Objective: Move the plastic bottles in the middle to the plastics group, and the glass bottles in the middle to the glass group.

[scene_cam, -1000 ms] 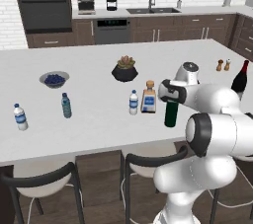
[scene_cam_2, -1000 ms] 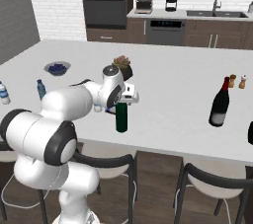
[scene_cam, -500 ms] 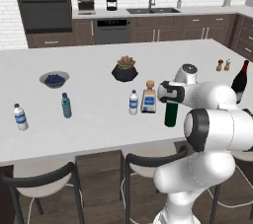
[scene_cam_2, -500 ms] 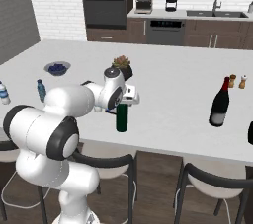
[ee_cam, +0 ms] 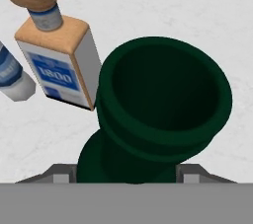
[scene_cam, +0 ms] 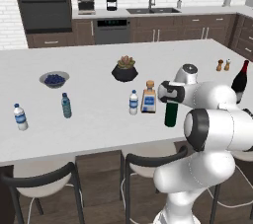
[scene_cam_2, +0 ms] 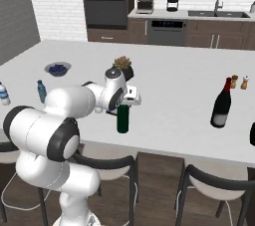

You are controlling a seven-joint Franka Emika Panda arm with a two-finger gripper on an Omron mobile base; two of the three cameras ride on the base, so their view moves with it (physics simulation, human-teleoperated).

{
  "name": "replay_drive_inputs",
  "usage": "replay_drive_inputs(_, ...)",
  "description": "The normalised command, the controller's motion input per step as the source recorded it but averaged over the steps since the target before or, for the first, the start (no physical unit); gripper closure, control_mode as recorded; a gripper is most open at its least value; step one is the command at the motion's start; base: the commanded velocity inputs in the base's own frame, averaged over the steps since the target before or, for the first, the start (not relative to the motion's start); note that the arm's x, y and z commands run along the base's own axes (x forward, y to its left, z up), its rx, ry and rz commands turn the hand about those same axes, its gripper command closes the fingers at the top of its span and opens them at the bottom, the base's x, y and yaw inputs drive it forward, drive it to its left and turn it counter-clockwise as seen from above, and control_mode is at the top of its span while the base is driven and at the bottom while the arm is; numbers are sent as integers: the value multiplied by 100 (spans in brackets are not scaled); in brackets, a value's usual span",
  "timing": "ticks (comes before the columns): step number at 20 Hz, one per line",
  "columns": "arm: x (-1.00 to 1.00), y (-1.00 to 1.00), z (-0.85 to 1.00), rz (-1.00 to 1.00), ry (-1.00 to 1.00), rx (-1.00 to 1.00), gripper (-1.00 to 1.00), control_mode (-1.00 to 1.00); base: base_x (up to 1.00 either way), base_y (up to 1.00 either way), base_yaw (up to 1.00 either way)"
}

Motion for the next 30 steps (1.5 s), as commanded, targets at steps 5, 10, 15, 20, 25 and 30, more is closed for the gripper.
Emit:
replay_drive_inputs(5, 0, 0, 0, 0, 0, 0, 100, -100, 0, 0, 0)
replay_drive_inputs(10, -9, -4, 9, -1, 0, -3, 100, -100, 0, 0, 0)
replay_drive_inputs(15, -24, -64, 41, -8, 0, 0, 100, -100, 0, 0, 0)
replay_drive_inputs(20, -2, -83, 33, -9, 0, 0, 100, -100, 0, 0, 0)
replay_drive_inputs(25, 0, -83, 8, -8, 0, 0, 100, -100, 0, 0, 0)
replay_drive_inputs(30, -7, -72, -9, -7, -5, 0, 100, -100, 0, 0, 0)
